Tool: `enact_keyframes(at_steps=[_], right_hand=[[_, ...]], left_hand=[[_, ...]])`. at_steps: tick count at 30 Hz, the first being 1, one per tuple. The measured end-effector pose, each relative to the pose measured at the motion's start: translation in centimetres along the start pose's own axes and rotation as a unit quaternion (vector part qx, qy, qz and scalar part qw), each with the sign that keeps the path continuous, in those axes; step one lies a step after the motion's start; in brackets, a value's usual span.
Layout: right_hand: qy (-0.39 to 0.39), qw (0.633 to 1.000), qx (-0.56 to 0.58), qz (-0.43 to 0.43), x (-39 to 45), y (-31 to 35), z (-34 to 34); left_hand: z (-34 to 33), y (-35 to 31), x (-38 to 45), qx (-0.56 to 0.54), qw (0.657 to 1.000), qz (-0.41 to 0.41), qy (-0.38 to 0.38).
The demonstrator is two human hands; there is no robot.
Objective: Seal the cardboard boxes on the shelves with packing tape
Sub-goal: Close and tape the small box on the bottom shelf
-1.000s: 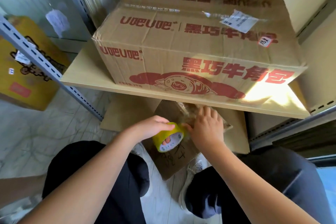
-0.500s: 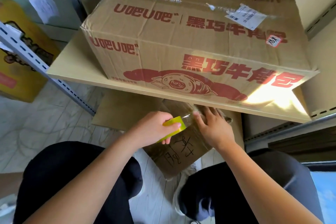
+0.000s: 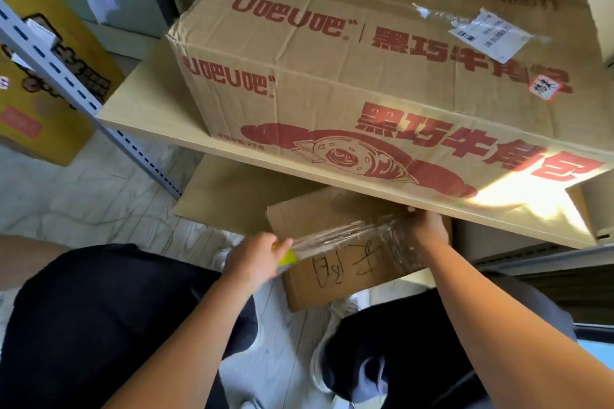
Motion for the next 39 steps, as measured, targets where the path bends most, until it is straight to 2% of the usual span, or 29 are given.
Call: enact_keyframes(at_steps=[3, 6, 10, 15, 18, 20, 23, 24, 26, 27, 31, 34, 37, 39], right_hand=[[0.049, 0.999, 0.001, 0.008, 0.6, 0.1, -3.2], [0.039, 0.999, 0.032, 0.007, 1.0, 1.1, -5.3], [0.009, 0.999, 0.030, -0.004, 1.4, 1.7, -6.2], [-0.012, 0.999, 0.033, -0.004, 1.1, 1.8, -6.3], [-0.045, 0.998, -0.046, 0.024, 0.1, 3.5, -6.4], [-0.059, 0.986, -0.114, 0.104, -1.4, 5.1, -7.9], [-0.066, 0.958, -0.101, 0.261, -6.6, 7.9, -13.0], [-0.045, 0.937, -0.101, 0.332, -9.0, 9.0, -15.1], [0.001, 0.872, -0.140, 0.469, -13.4, 10.4, -19.5], [0.007, 0.854, -0.145, 0.500, -14.8, 10.7, -21.1], [-0.023, 0.840, -0.180, 0.511, -15.1, 10.8, -23.0], [-0.032, 0.812, -0.182, 0.554, -13.5, 12.3, -22.1], [-0.013, 0.787, -0.188, 0.587, -11.0, 14.4, -20.6], [0.010, 0.756, -0.215, 0.618, -9.1, 15.8, -19.5]], left_hand=[[1.8, -0.4, 0.8, 0.072, 0.996, -0.015, -0.051], [3.1, -1.2, 0.4, 0.157, 0.985, -0.023, -0.066], [3.4, -1.1, 1.0, 0.205, 0.977, -0.021, -0.056], [3.4, 0.2, 3.7, 0.298, 0.953, 0.041, -0.034], [2.2, 2.2, 4.5, 0.320, 0.946, 0.050, -0.010], [1.5, 3.8, 4.5, 0.291, 0.955, 0.055, 0.018], [0.6, 6.0, 4.3, 0.166, 0.976, 0.060, 0.129], [0.4, 6.7, 4.2, 0.122, 0.978, 0.064, 0.159], [-0.1, 8.0, 4.1, 0.056, 0.980, 0.066, 0.178], [-0.3, 8.7, 4.0, 0.044, 0.981, 0.068, 0.174], [-0.7, 10.0, 3.3, 0.052, 0.981, 0.091, 0.161], [0.1, 9.2, 3.1, -0.022, 0.986, 0.095, 0.133], [1.4, 8.9, 3.3, -0.077, 0.989, 0.104, 0.072], [1.6, 8.7, 3.3, -0.140, 0.982, 0.113, 0.048]])
Point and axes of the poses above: each hand's wrist, its own x-axis towards the middle knuckle, its own z-axis out of the back of the hand, y = z × x, the point moved 3 cm from there along x, towards the middle knuckle, and after that the axes turned 6 degrees about -x, right-handed, at the moved point
